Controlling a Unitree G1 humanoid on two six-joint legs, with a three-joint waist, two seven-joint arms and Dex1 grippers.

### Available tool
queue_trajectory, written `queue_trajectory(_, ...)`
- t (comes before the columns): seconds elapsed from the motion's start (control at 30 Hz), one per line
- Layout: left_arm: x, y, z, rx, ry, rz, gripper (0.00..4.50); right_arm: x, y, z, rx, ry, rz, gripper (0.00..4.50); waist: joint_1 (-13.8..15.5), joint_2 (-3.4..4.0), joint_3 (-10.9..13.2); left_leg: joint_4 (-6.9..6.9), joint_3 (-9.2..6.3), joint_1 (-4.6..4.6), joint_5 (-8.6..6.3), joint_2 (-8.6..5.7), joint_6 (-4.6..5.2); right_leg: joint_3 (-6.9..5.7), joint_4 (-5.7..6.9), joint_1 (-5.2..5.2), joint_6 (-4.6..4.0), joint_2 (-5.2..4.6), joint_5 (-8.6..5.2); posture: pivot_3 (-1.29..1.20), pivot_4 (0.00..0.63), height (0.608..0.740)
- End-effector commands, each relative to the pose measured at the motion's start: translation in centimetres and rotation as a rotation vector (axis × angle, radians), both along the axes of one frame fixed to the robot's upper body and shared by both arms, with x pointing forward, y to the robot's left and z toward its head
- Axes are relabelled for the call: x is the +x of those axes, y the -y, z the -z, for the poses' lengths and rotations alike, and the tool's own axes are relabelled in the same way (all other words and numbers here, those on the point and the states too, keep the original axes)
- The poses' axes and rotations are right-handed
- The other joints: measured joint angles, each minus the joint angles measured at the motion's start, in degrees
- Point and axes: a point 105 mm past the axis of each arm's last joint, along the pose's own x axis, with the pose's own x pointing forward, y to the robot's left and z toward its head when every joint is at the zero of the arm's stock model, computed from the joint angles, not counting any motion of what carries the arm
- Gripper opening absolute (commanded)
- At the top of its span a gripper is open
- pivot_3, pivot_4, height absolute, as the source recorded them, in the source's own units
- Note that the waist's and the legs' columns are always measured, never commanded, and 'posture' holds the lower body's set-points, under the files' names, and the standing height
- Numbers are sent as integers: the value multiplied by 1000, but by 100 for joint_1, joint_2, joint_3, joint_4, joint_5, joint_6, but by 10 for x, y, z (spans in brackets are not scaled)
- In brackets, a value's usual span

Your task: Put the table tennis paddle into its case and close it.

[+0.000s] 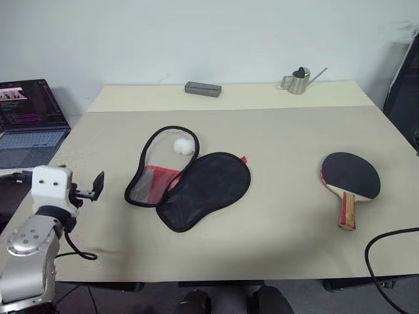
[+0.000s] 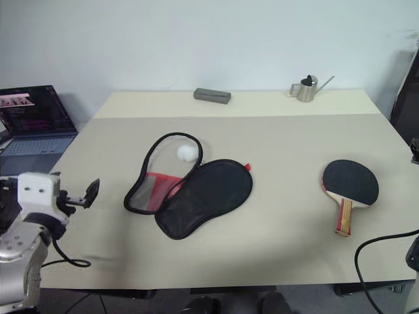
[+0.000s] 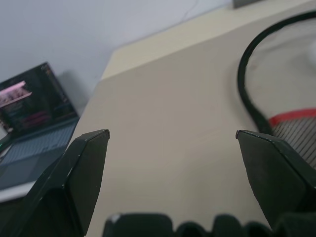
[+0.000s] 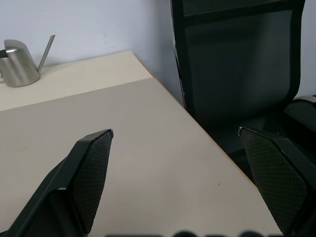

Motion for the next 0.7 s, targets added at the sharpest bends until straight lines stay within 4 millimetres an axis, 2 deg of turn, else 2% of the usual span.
queue_trajectory(0.03, 2, -8, -12, 28, 47, -33, 4500, 4, -4, -34, -58, 69, -29, 4459, 0, 0, 0, 0, 0, 0, 0, 0, 0, 1, 0, 0, 0, 0, 0, 0, 150, 740)
queue_trajectory(0.33, 15, -7, -11, 13, 71, 0, 4500, 8, -11, -47, -75, 93, -84, 4459, 4, -2, 1, 0, 1, -2, 0, -2, -1, 0, -8, 0, 2, -1, 1, 0, 150, 740)
queue_trajectory(0.5, 11, -11, -14, 7, 92, -2, 4500, 7, -10, -42, -70, 77, -90, 4459, -3, -2, 1, -1, 1, -2, -1, -1, -1, 1, -8, 0, 2, -1, 1, 0, 150, 740)
queue_trajectory(0.7, 7, -17, -27, 20, 108, 37, 4500, 19, -32, -28, -49, 60, -208, 4459, -12, -2, 1, -1, 1, -1, -1, 0, 0, 1, -7, 0, 2, 0, 1, 0, 150, 740)
